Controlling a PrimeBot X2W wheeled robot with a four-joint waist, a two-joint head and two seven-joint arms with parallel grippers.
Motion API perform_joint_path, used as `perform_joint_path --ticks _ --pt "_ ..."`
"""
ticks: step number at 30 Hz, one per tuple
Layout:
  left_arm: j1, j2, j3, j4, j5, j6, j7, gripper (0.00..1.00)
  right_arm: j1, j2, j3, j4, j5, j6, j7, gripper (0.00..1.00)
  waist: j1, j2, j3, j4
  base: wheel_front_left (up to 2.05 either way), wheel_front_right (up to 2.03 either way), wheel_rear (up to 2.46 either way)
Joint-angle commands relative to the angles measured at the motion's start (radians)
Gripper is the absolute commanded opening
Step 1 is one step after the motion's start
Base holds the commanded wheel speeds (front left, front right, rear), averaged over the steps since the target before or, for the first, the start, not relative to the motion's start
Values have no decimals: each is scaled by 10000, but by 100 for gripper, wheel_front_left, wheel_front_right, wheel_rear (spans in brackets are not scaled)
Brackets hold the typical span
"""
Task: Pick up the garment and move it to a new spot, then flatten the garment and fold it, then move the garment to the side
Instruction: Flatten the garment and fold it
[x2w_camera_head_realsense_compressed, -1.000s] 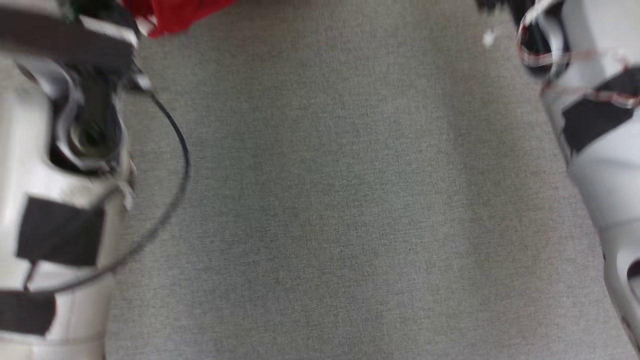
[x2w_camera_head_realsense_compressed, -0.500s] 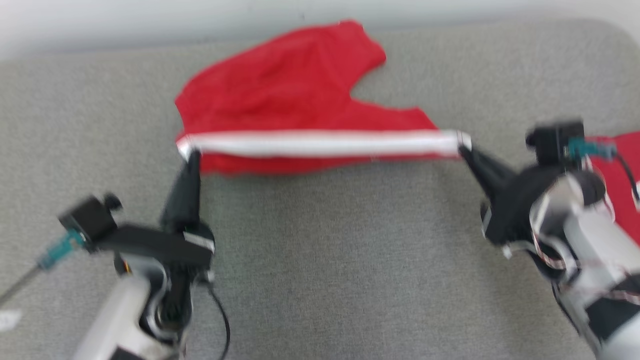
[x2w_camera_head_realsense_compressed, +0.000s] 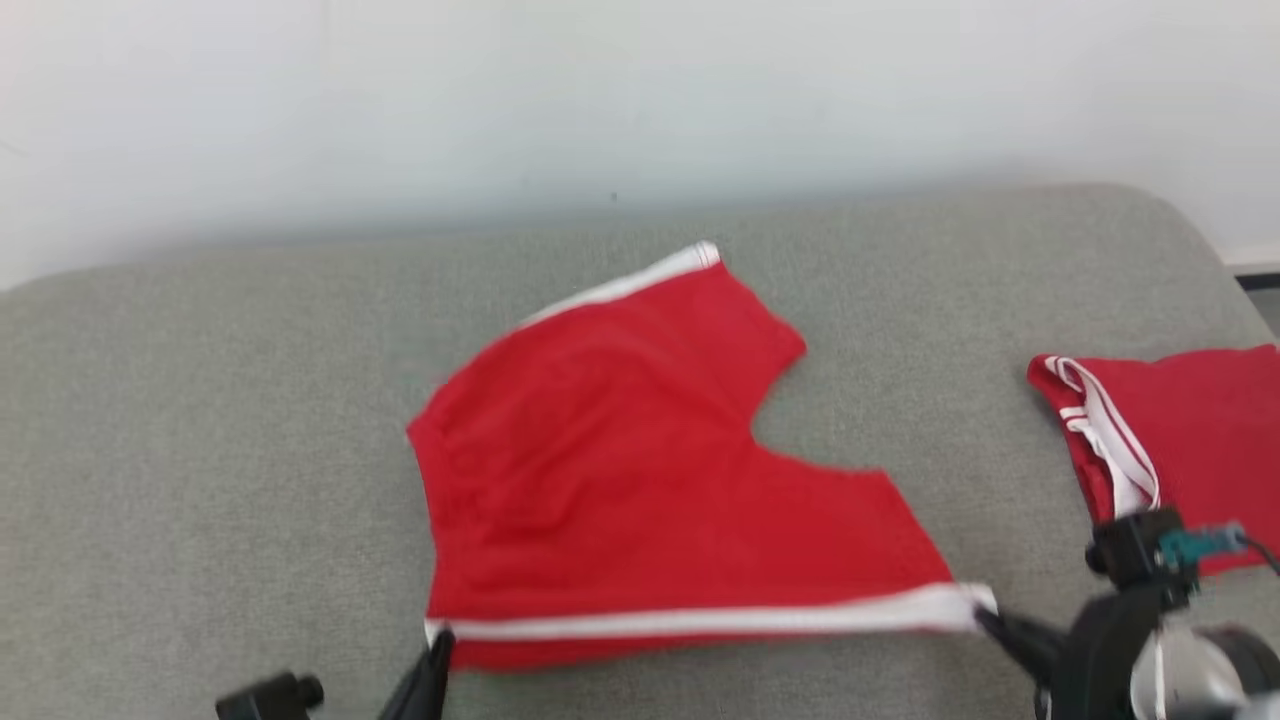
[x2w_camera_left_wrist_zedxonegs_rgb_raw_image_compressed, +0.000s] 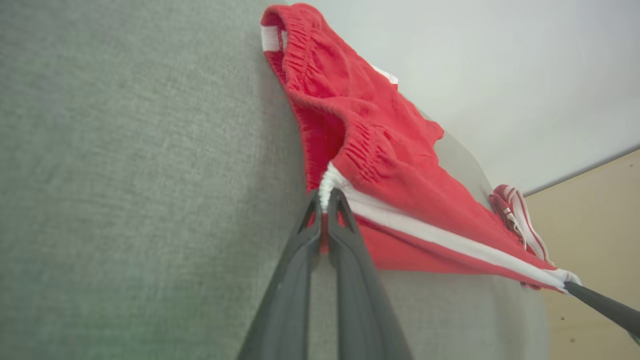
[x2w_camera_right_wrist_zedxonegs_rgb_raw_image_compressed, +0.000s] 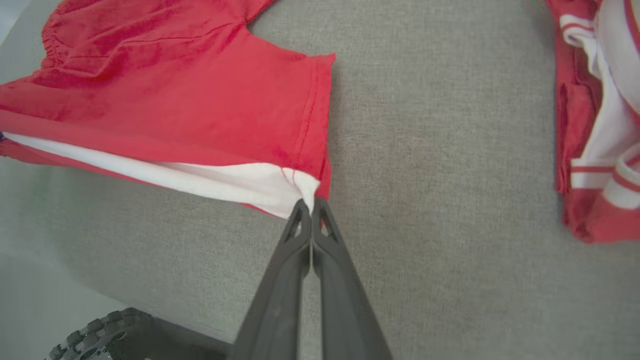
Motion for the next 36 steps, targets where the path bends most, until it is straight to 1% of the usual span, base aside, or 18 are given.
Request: perform_joint_path --ticks 1,3,6,11,14,18,21,24,29,31,32,36 --pt "262 215 -16 -114 167 109 60 0 358 106 -234 -205 -135 -29 271 0 4 3 -250 103 0 0 0" --pt "671 399 -180 -345 197 258 288 0 1001 365 -729 -822 -321 -29 942 0 4 3 -328 175 0 0 0" --pt "1186 718 -419 -704 280 595 733 0 1934 889 -1447 -1626 -545 -29 1898 0 4 3 -443 272 0 0 0" --pt "1859 1028 -719 -1447 19 978 1515 0 3009 1817 -2292 -2933 -855 -29 3052 0 4 3 -617 437 0 0 0" --pt "1982 1073 -607 -1921 -100 1021 1582 0 2990 2035 -2494 -3557 -1095 -29 3044 0 4 3 -599 498 0 0 0" --pt "1750 994 -394 -2353 -188 1013 1350 0 2297 1838 -2318 -3653 -1420 -29 2673 0 4 3 -445 548 0 0 0" --pt "1320 892 -235 -2499 -44 1087 1168 0 1472 1545 -1975 -3293 -1416 -29 2471 0 4 3 -296 675 0 0 0" --pt "814 717 -154 -2464 51 1107 1079 0 284 1172 -1464 -2636 -1386 -28 2242 0 4 3 -76 757 0 0 0" --pt "-235 514 -124 -2103 325 1201 1060 0 -1842 520 -373 -1001 -1301 -28 1679 0 4 3 315 1014 0 0 0" --pt "-668 332 -104 -1918 388 1270 1038 0 -2706 352 40 -219 -1397 -28 1198 0 4 3 500 1155 0 0 0" --pt "-668 332 -104 -1918 388 1270 1038 0 -2706 352 40 -219 -1397 -28 1198 0 4 3 500 1155 0 0 0" --pt "-1532 -28 -141 -1540 557 1373 1013 0 -4121 207 814 1277 -1386 -28 307 0 4 3 890 1520 0 0 0"
